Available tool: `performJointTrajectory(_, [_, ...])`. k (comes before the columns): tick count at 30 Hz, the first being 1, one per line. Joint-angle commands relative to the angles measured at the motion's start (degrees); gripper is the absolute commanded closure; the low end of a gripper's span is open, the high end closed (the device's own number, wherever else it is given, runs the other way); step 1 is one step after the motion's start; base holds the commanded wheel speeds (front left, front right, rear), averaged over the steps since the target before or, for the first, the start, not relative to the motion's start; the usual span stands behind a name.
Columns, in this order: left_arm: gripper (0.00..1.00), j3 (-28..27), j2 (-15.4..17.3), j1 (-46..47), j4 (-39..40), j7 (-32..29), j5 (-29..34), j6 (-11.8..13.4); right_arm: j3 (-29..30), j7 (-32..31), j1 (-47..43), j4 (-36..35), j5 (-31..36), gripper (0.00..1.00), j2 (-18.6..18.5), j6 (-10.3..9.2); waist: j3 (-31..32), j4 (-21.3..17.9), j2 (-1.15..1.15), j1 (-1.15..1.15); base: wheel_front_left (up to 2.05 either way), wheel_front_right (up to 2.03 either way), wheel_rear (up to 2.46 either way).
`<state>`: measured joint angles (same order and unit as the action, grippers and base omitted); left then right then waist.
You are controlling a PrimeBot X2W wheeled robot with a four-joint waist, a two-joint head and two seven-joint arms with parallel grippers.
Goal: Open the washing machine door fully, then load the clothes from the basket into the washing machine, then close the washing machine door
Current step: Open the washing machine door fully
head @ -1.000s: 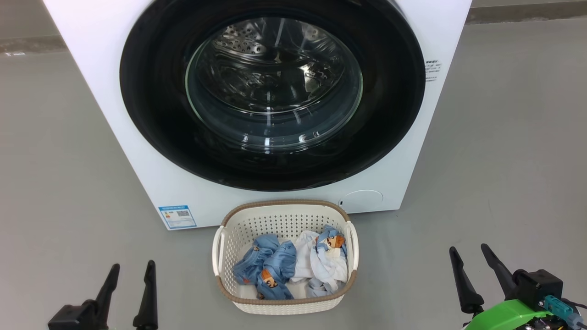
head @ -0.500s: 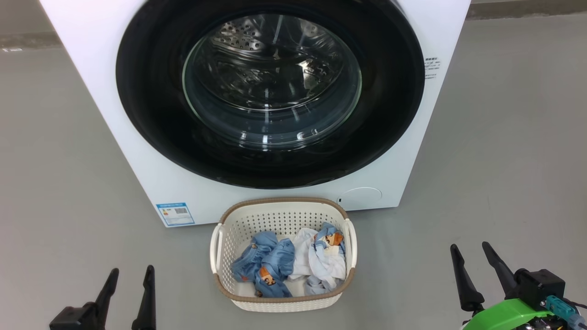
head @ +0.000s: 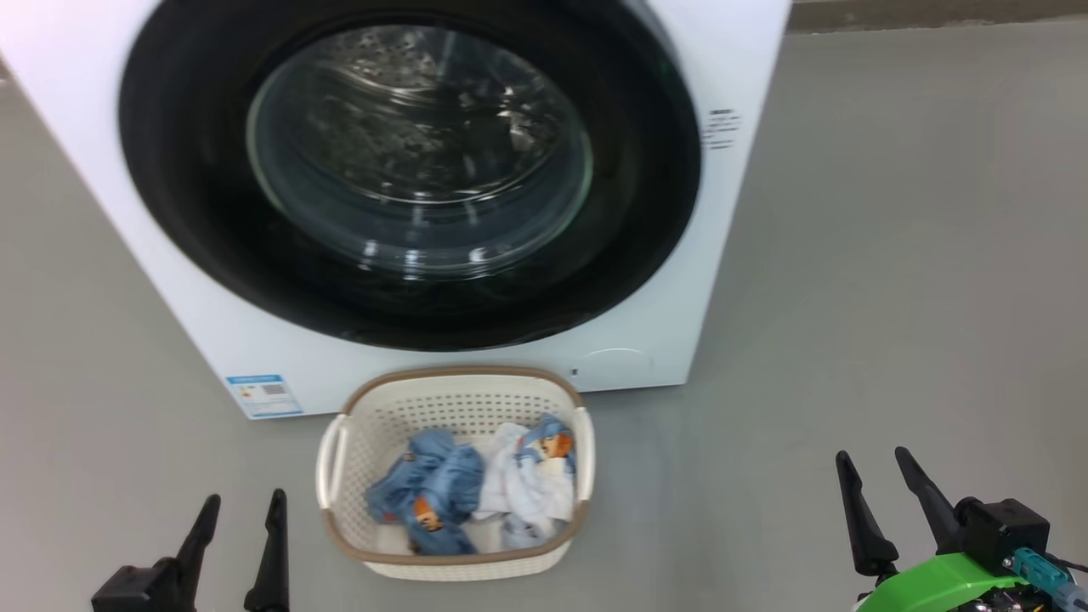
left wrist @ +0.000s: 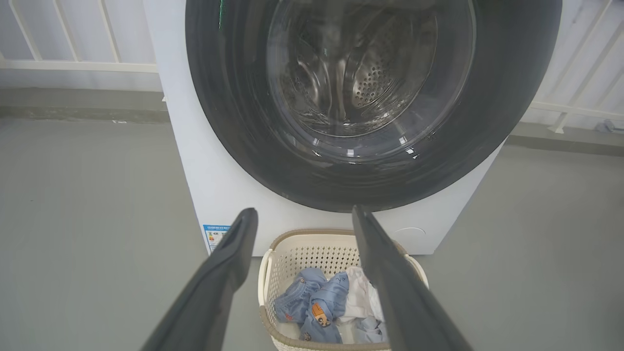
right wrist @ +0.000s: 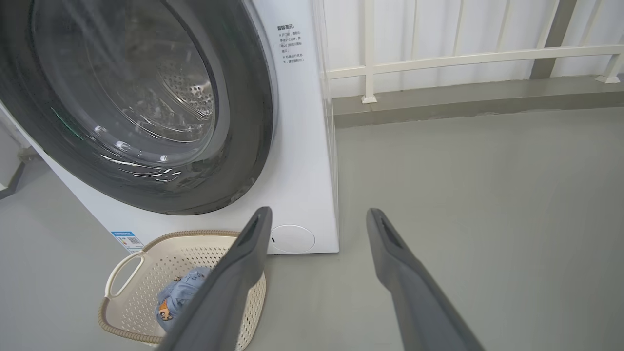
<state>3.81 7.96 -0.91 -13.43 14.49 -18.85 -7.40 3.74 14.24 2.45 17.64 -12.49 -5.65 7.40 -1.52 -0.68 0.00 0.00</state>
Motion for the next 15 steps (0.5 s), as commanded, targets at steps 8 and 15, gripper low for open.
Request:
performJointTrajectory(8, [0.0,-2.2,0.8,2.4,1.5,0.5,-0.6,-0.1,-1.9,0.7,1.0,-1.2,0.6,0.0,-0.7,0.09,0.2,-0.1,0.0,0.0,1.23,1.18,-2.41])
performJointTrajectory(15, [0.0,-2.0,1.0,2.3,1.8,0.5,-1.1,-0.1,-2.2,0.7,1.0,-1.0,0.5,0.0,-0.8,0.09,0.3,-0.1,0.0,0.0,0.83,0.82,-1.65])
